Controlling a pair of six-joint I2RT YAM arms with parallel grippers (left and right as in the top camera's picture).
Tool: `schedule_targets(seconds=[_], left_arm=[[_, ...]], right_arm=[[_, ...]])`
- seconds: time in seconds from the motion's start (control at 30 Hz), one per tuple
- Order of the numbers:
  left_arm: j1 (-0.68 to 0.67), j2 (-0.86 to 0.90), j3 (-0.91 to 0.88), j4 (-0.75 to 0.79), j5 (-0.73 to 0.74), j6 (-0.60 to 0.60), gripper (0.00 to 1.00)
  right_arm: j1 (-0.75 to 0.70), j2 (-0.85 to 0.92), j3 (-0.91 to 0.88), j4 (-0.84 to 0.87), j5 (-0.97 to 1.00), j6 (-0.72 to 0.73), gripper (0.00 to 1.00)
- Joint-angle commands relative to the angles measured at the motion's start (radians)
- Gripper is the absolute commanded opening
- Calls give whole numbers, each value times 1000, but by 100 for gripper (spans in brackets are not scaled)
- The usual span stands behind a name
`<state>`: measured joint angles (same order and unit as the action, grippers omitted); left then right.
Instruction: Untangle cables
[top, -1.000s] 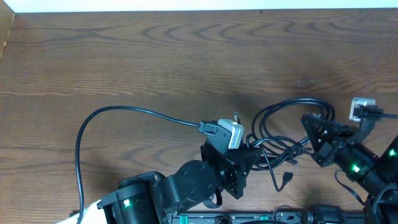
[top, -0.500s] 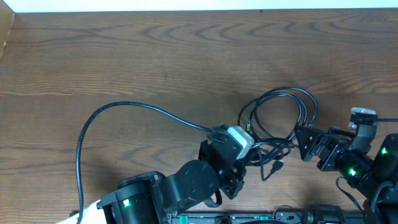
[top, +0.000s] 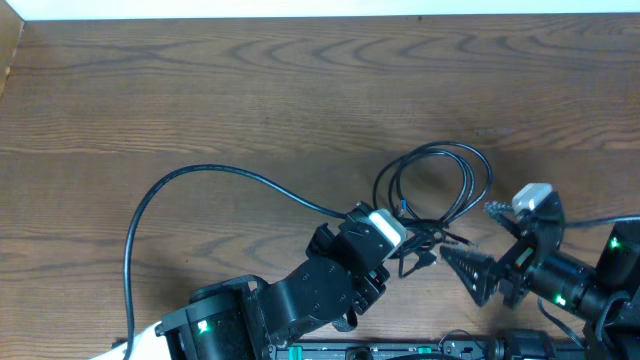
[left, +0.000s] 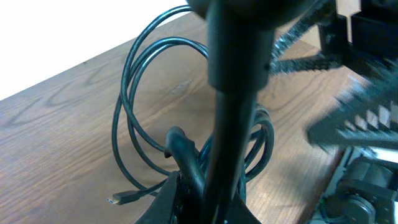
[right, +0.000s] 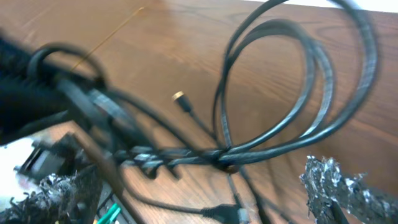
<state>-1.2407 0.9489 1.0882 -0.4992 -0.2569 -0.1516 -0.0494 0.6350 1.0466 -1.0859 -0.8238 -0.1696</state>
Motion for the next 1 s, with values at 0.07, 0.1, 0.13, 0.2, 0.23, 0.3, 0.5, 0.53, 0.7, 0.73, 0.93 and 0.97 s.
schedule_targets(seconds=[0.07,0.1,0.13,0.2,0.23,0.3,0.5,0.53,0.7,0.73,0.93,0.97], left_arm=[[0,-16,16,6,-47,20,7],[0,-16,16,6,-42,20,8],[0,-16,16,6,-39,19,7],[0,-16,16,10,-3,17,7],[0,-15,16,14,21,17,8],[0,-15,16,21,70,18,8],[0,-8,16,51,224,21,7],[-1,-6,16,58,248,21,7],[-1,-6,16,107,343,21,7],[-1,-6,16,119,361,21,8],[-1,-6,16,172,459,47,8],[-1,-6,16,173,459,47,7]], right_arm=[[-1,0,11,-30,-132,-213,99],[-1,0,11,-30,-146,-235,99],[-1,0,11,-29,-159,-258,99],[-1,0,11,-26,-180,-306,98],[-1,0,11,-22,-179,-328,97],[-2,0,11,-8,-177,-360,96],[-2,0,11,69,-146,-389,89],[-2,0,11,80,-126,-389,89],[-2,0,11,89,-16,-385,86],[-2,0,11,86,3,-385,84],[-2,0,11,76,69,-349,72],[-2,0,11,76,68,-346,67]])
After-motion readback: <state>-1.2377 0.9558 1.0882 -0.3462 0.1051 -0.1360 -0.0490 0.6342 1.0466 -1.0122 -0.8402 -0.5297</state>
